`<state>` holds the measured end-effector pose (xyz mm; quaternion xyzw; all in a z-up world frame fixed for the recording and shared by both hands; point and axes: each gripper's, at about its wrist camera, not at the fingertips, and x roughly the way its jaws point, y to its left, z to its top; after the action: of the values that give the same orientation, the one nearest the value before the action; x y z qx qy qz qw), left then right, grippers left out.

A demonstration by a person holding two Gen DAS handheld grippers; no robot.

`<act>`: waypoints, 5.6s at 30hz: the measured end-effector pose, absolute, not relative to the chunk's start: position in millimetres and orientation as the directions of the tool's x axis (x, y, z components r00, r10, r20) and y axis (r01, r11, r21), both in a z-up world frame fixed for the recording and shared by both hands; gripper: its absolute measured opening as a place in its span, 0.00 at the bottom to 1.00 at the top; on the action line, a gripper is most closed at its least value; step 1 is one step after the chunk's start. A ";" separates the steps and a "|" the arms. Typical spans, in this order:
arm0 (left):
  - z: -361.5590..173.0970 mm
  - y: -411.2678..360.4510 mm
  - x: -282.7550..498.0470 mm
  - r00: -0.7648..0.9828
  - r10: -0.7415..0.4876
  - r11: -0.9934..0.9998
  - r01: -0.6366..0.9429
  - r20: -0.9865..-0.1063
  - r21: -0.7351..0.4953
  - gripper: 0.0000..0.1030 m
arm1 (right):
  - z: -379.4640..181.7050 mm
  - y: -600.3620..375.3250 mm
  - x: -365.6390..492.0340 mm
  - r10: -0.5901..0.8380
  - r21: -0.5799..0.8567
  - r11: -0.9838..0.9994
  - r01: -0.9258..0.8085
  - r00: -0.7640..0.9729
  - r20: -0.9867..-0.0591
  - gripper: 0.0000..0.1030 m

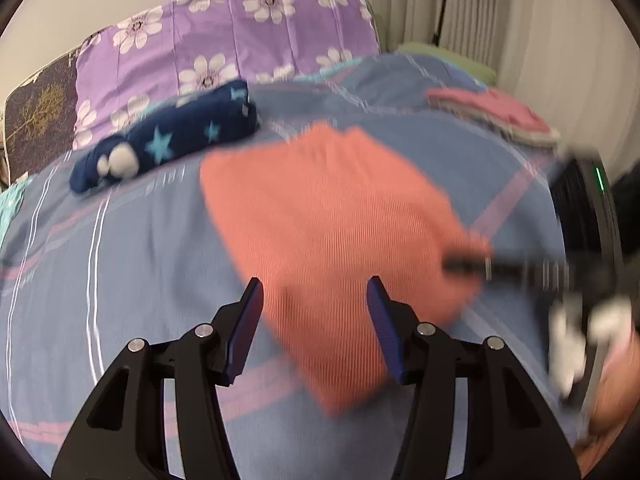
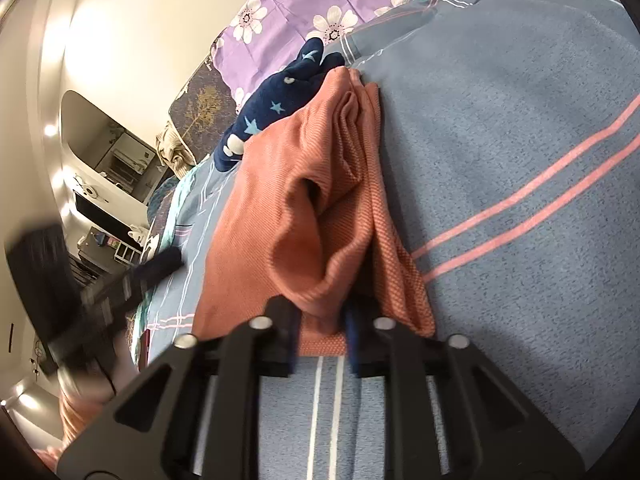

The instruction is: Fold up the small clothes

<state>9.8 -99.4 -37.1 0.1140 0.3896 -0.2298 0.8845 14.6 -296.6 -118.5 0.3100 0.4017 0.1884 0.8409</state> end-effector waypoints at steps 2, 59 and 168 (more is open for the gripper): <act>-51.4 -93.6 -10.6 0.572 -0.305 0.862 0.505 -0.761 0.034 0.52 | -116.6 -295.9 13.7 0.564 0.669 0.740 -0.073 0.609 -0.558 0.27; -23.7 -80.5 -27.0 0.568 -0.433 0.848 0.520 -0.700 -0.102 0.04 | -88.6 -319.5 -4.7 0.453 0.601 0.798 -0.041 0.700 -0.552 0.07; -85.2 -85.0 124.1 0.451 -0.497 0.865 0.322 -0.742 -0.384 0.52 | -109.5 -285.7 168.9 0.587 0.539 0.808 -0.237 0.392 -0.709 0.46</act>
<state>124.1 -85.0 -85.2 -0.0941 0.4650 -0.2417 0.8464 168.9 -285.7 -109.5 0.1787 0.4902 0.2528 0.8148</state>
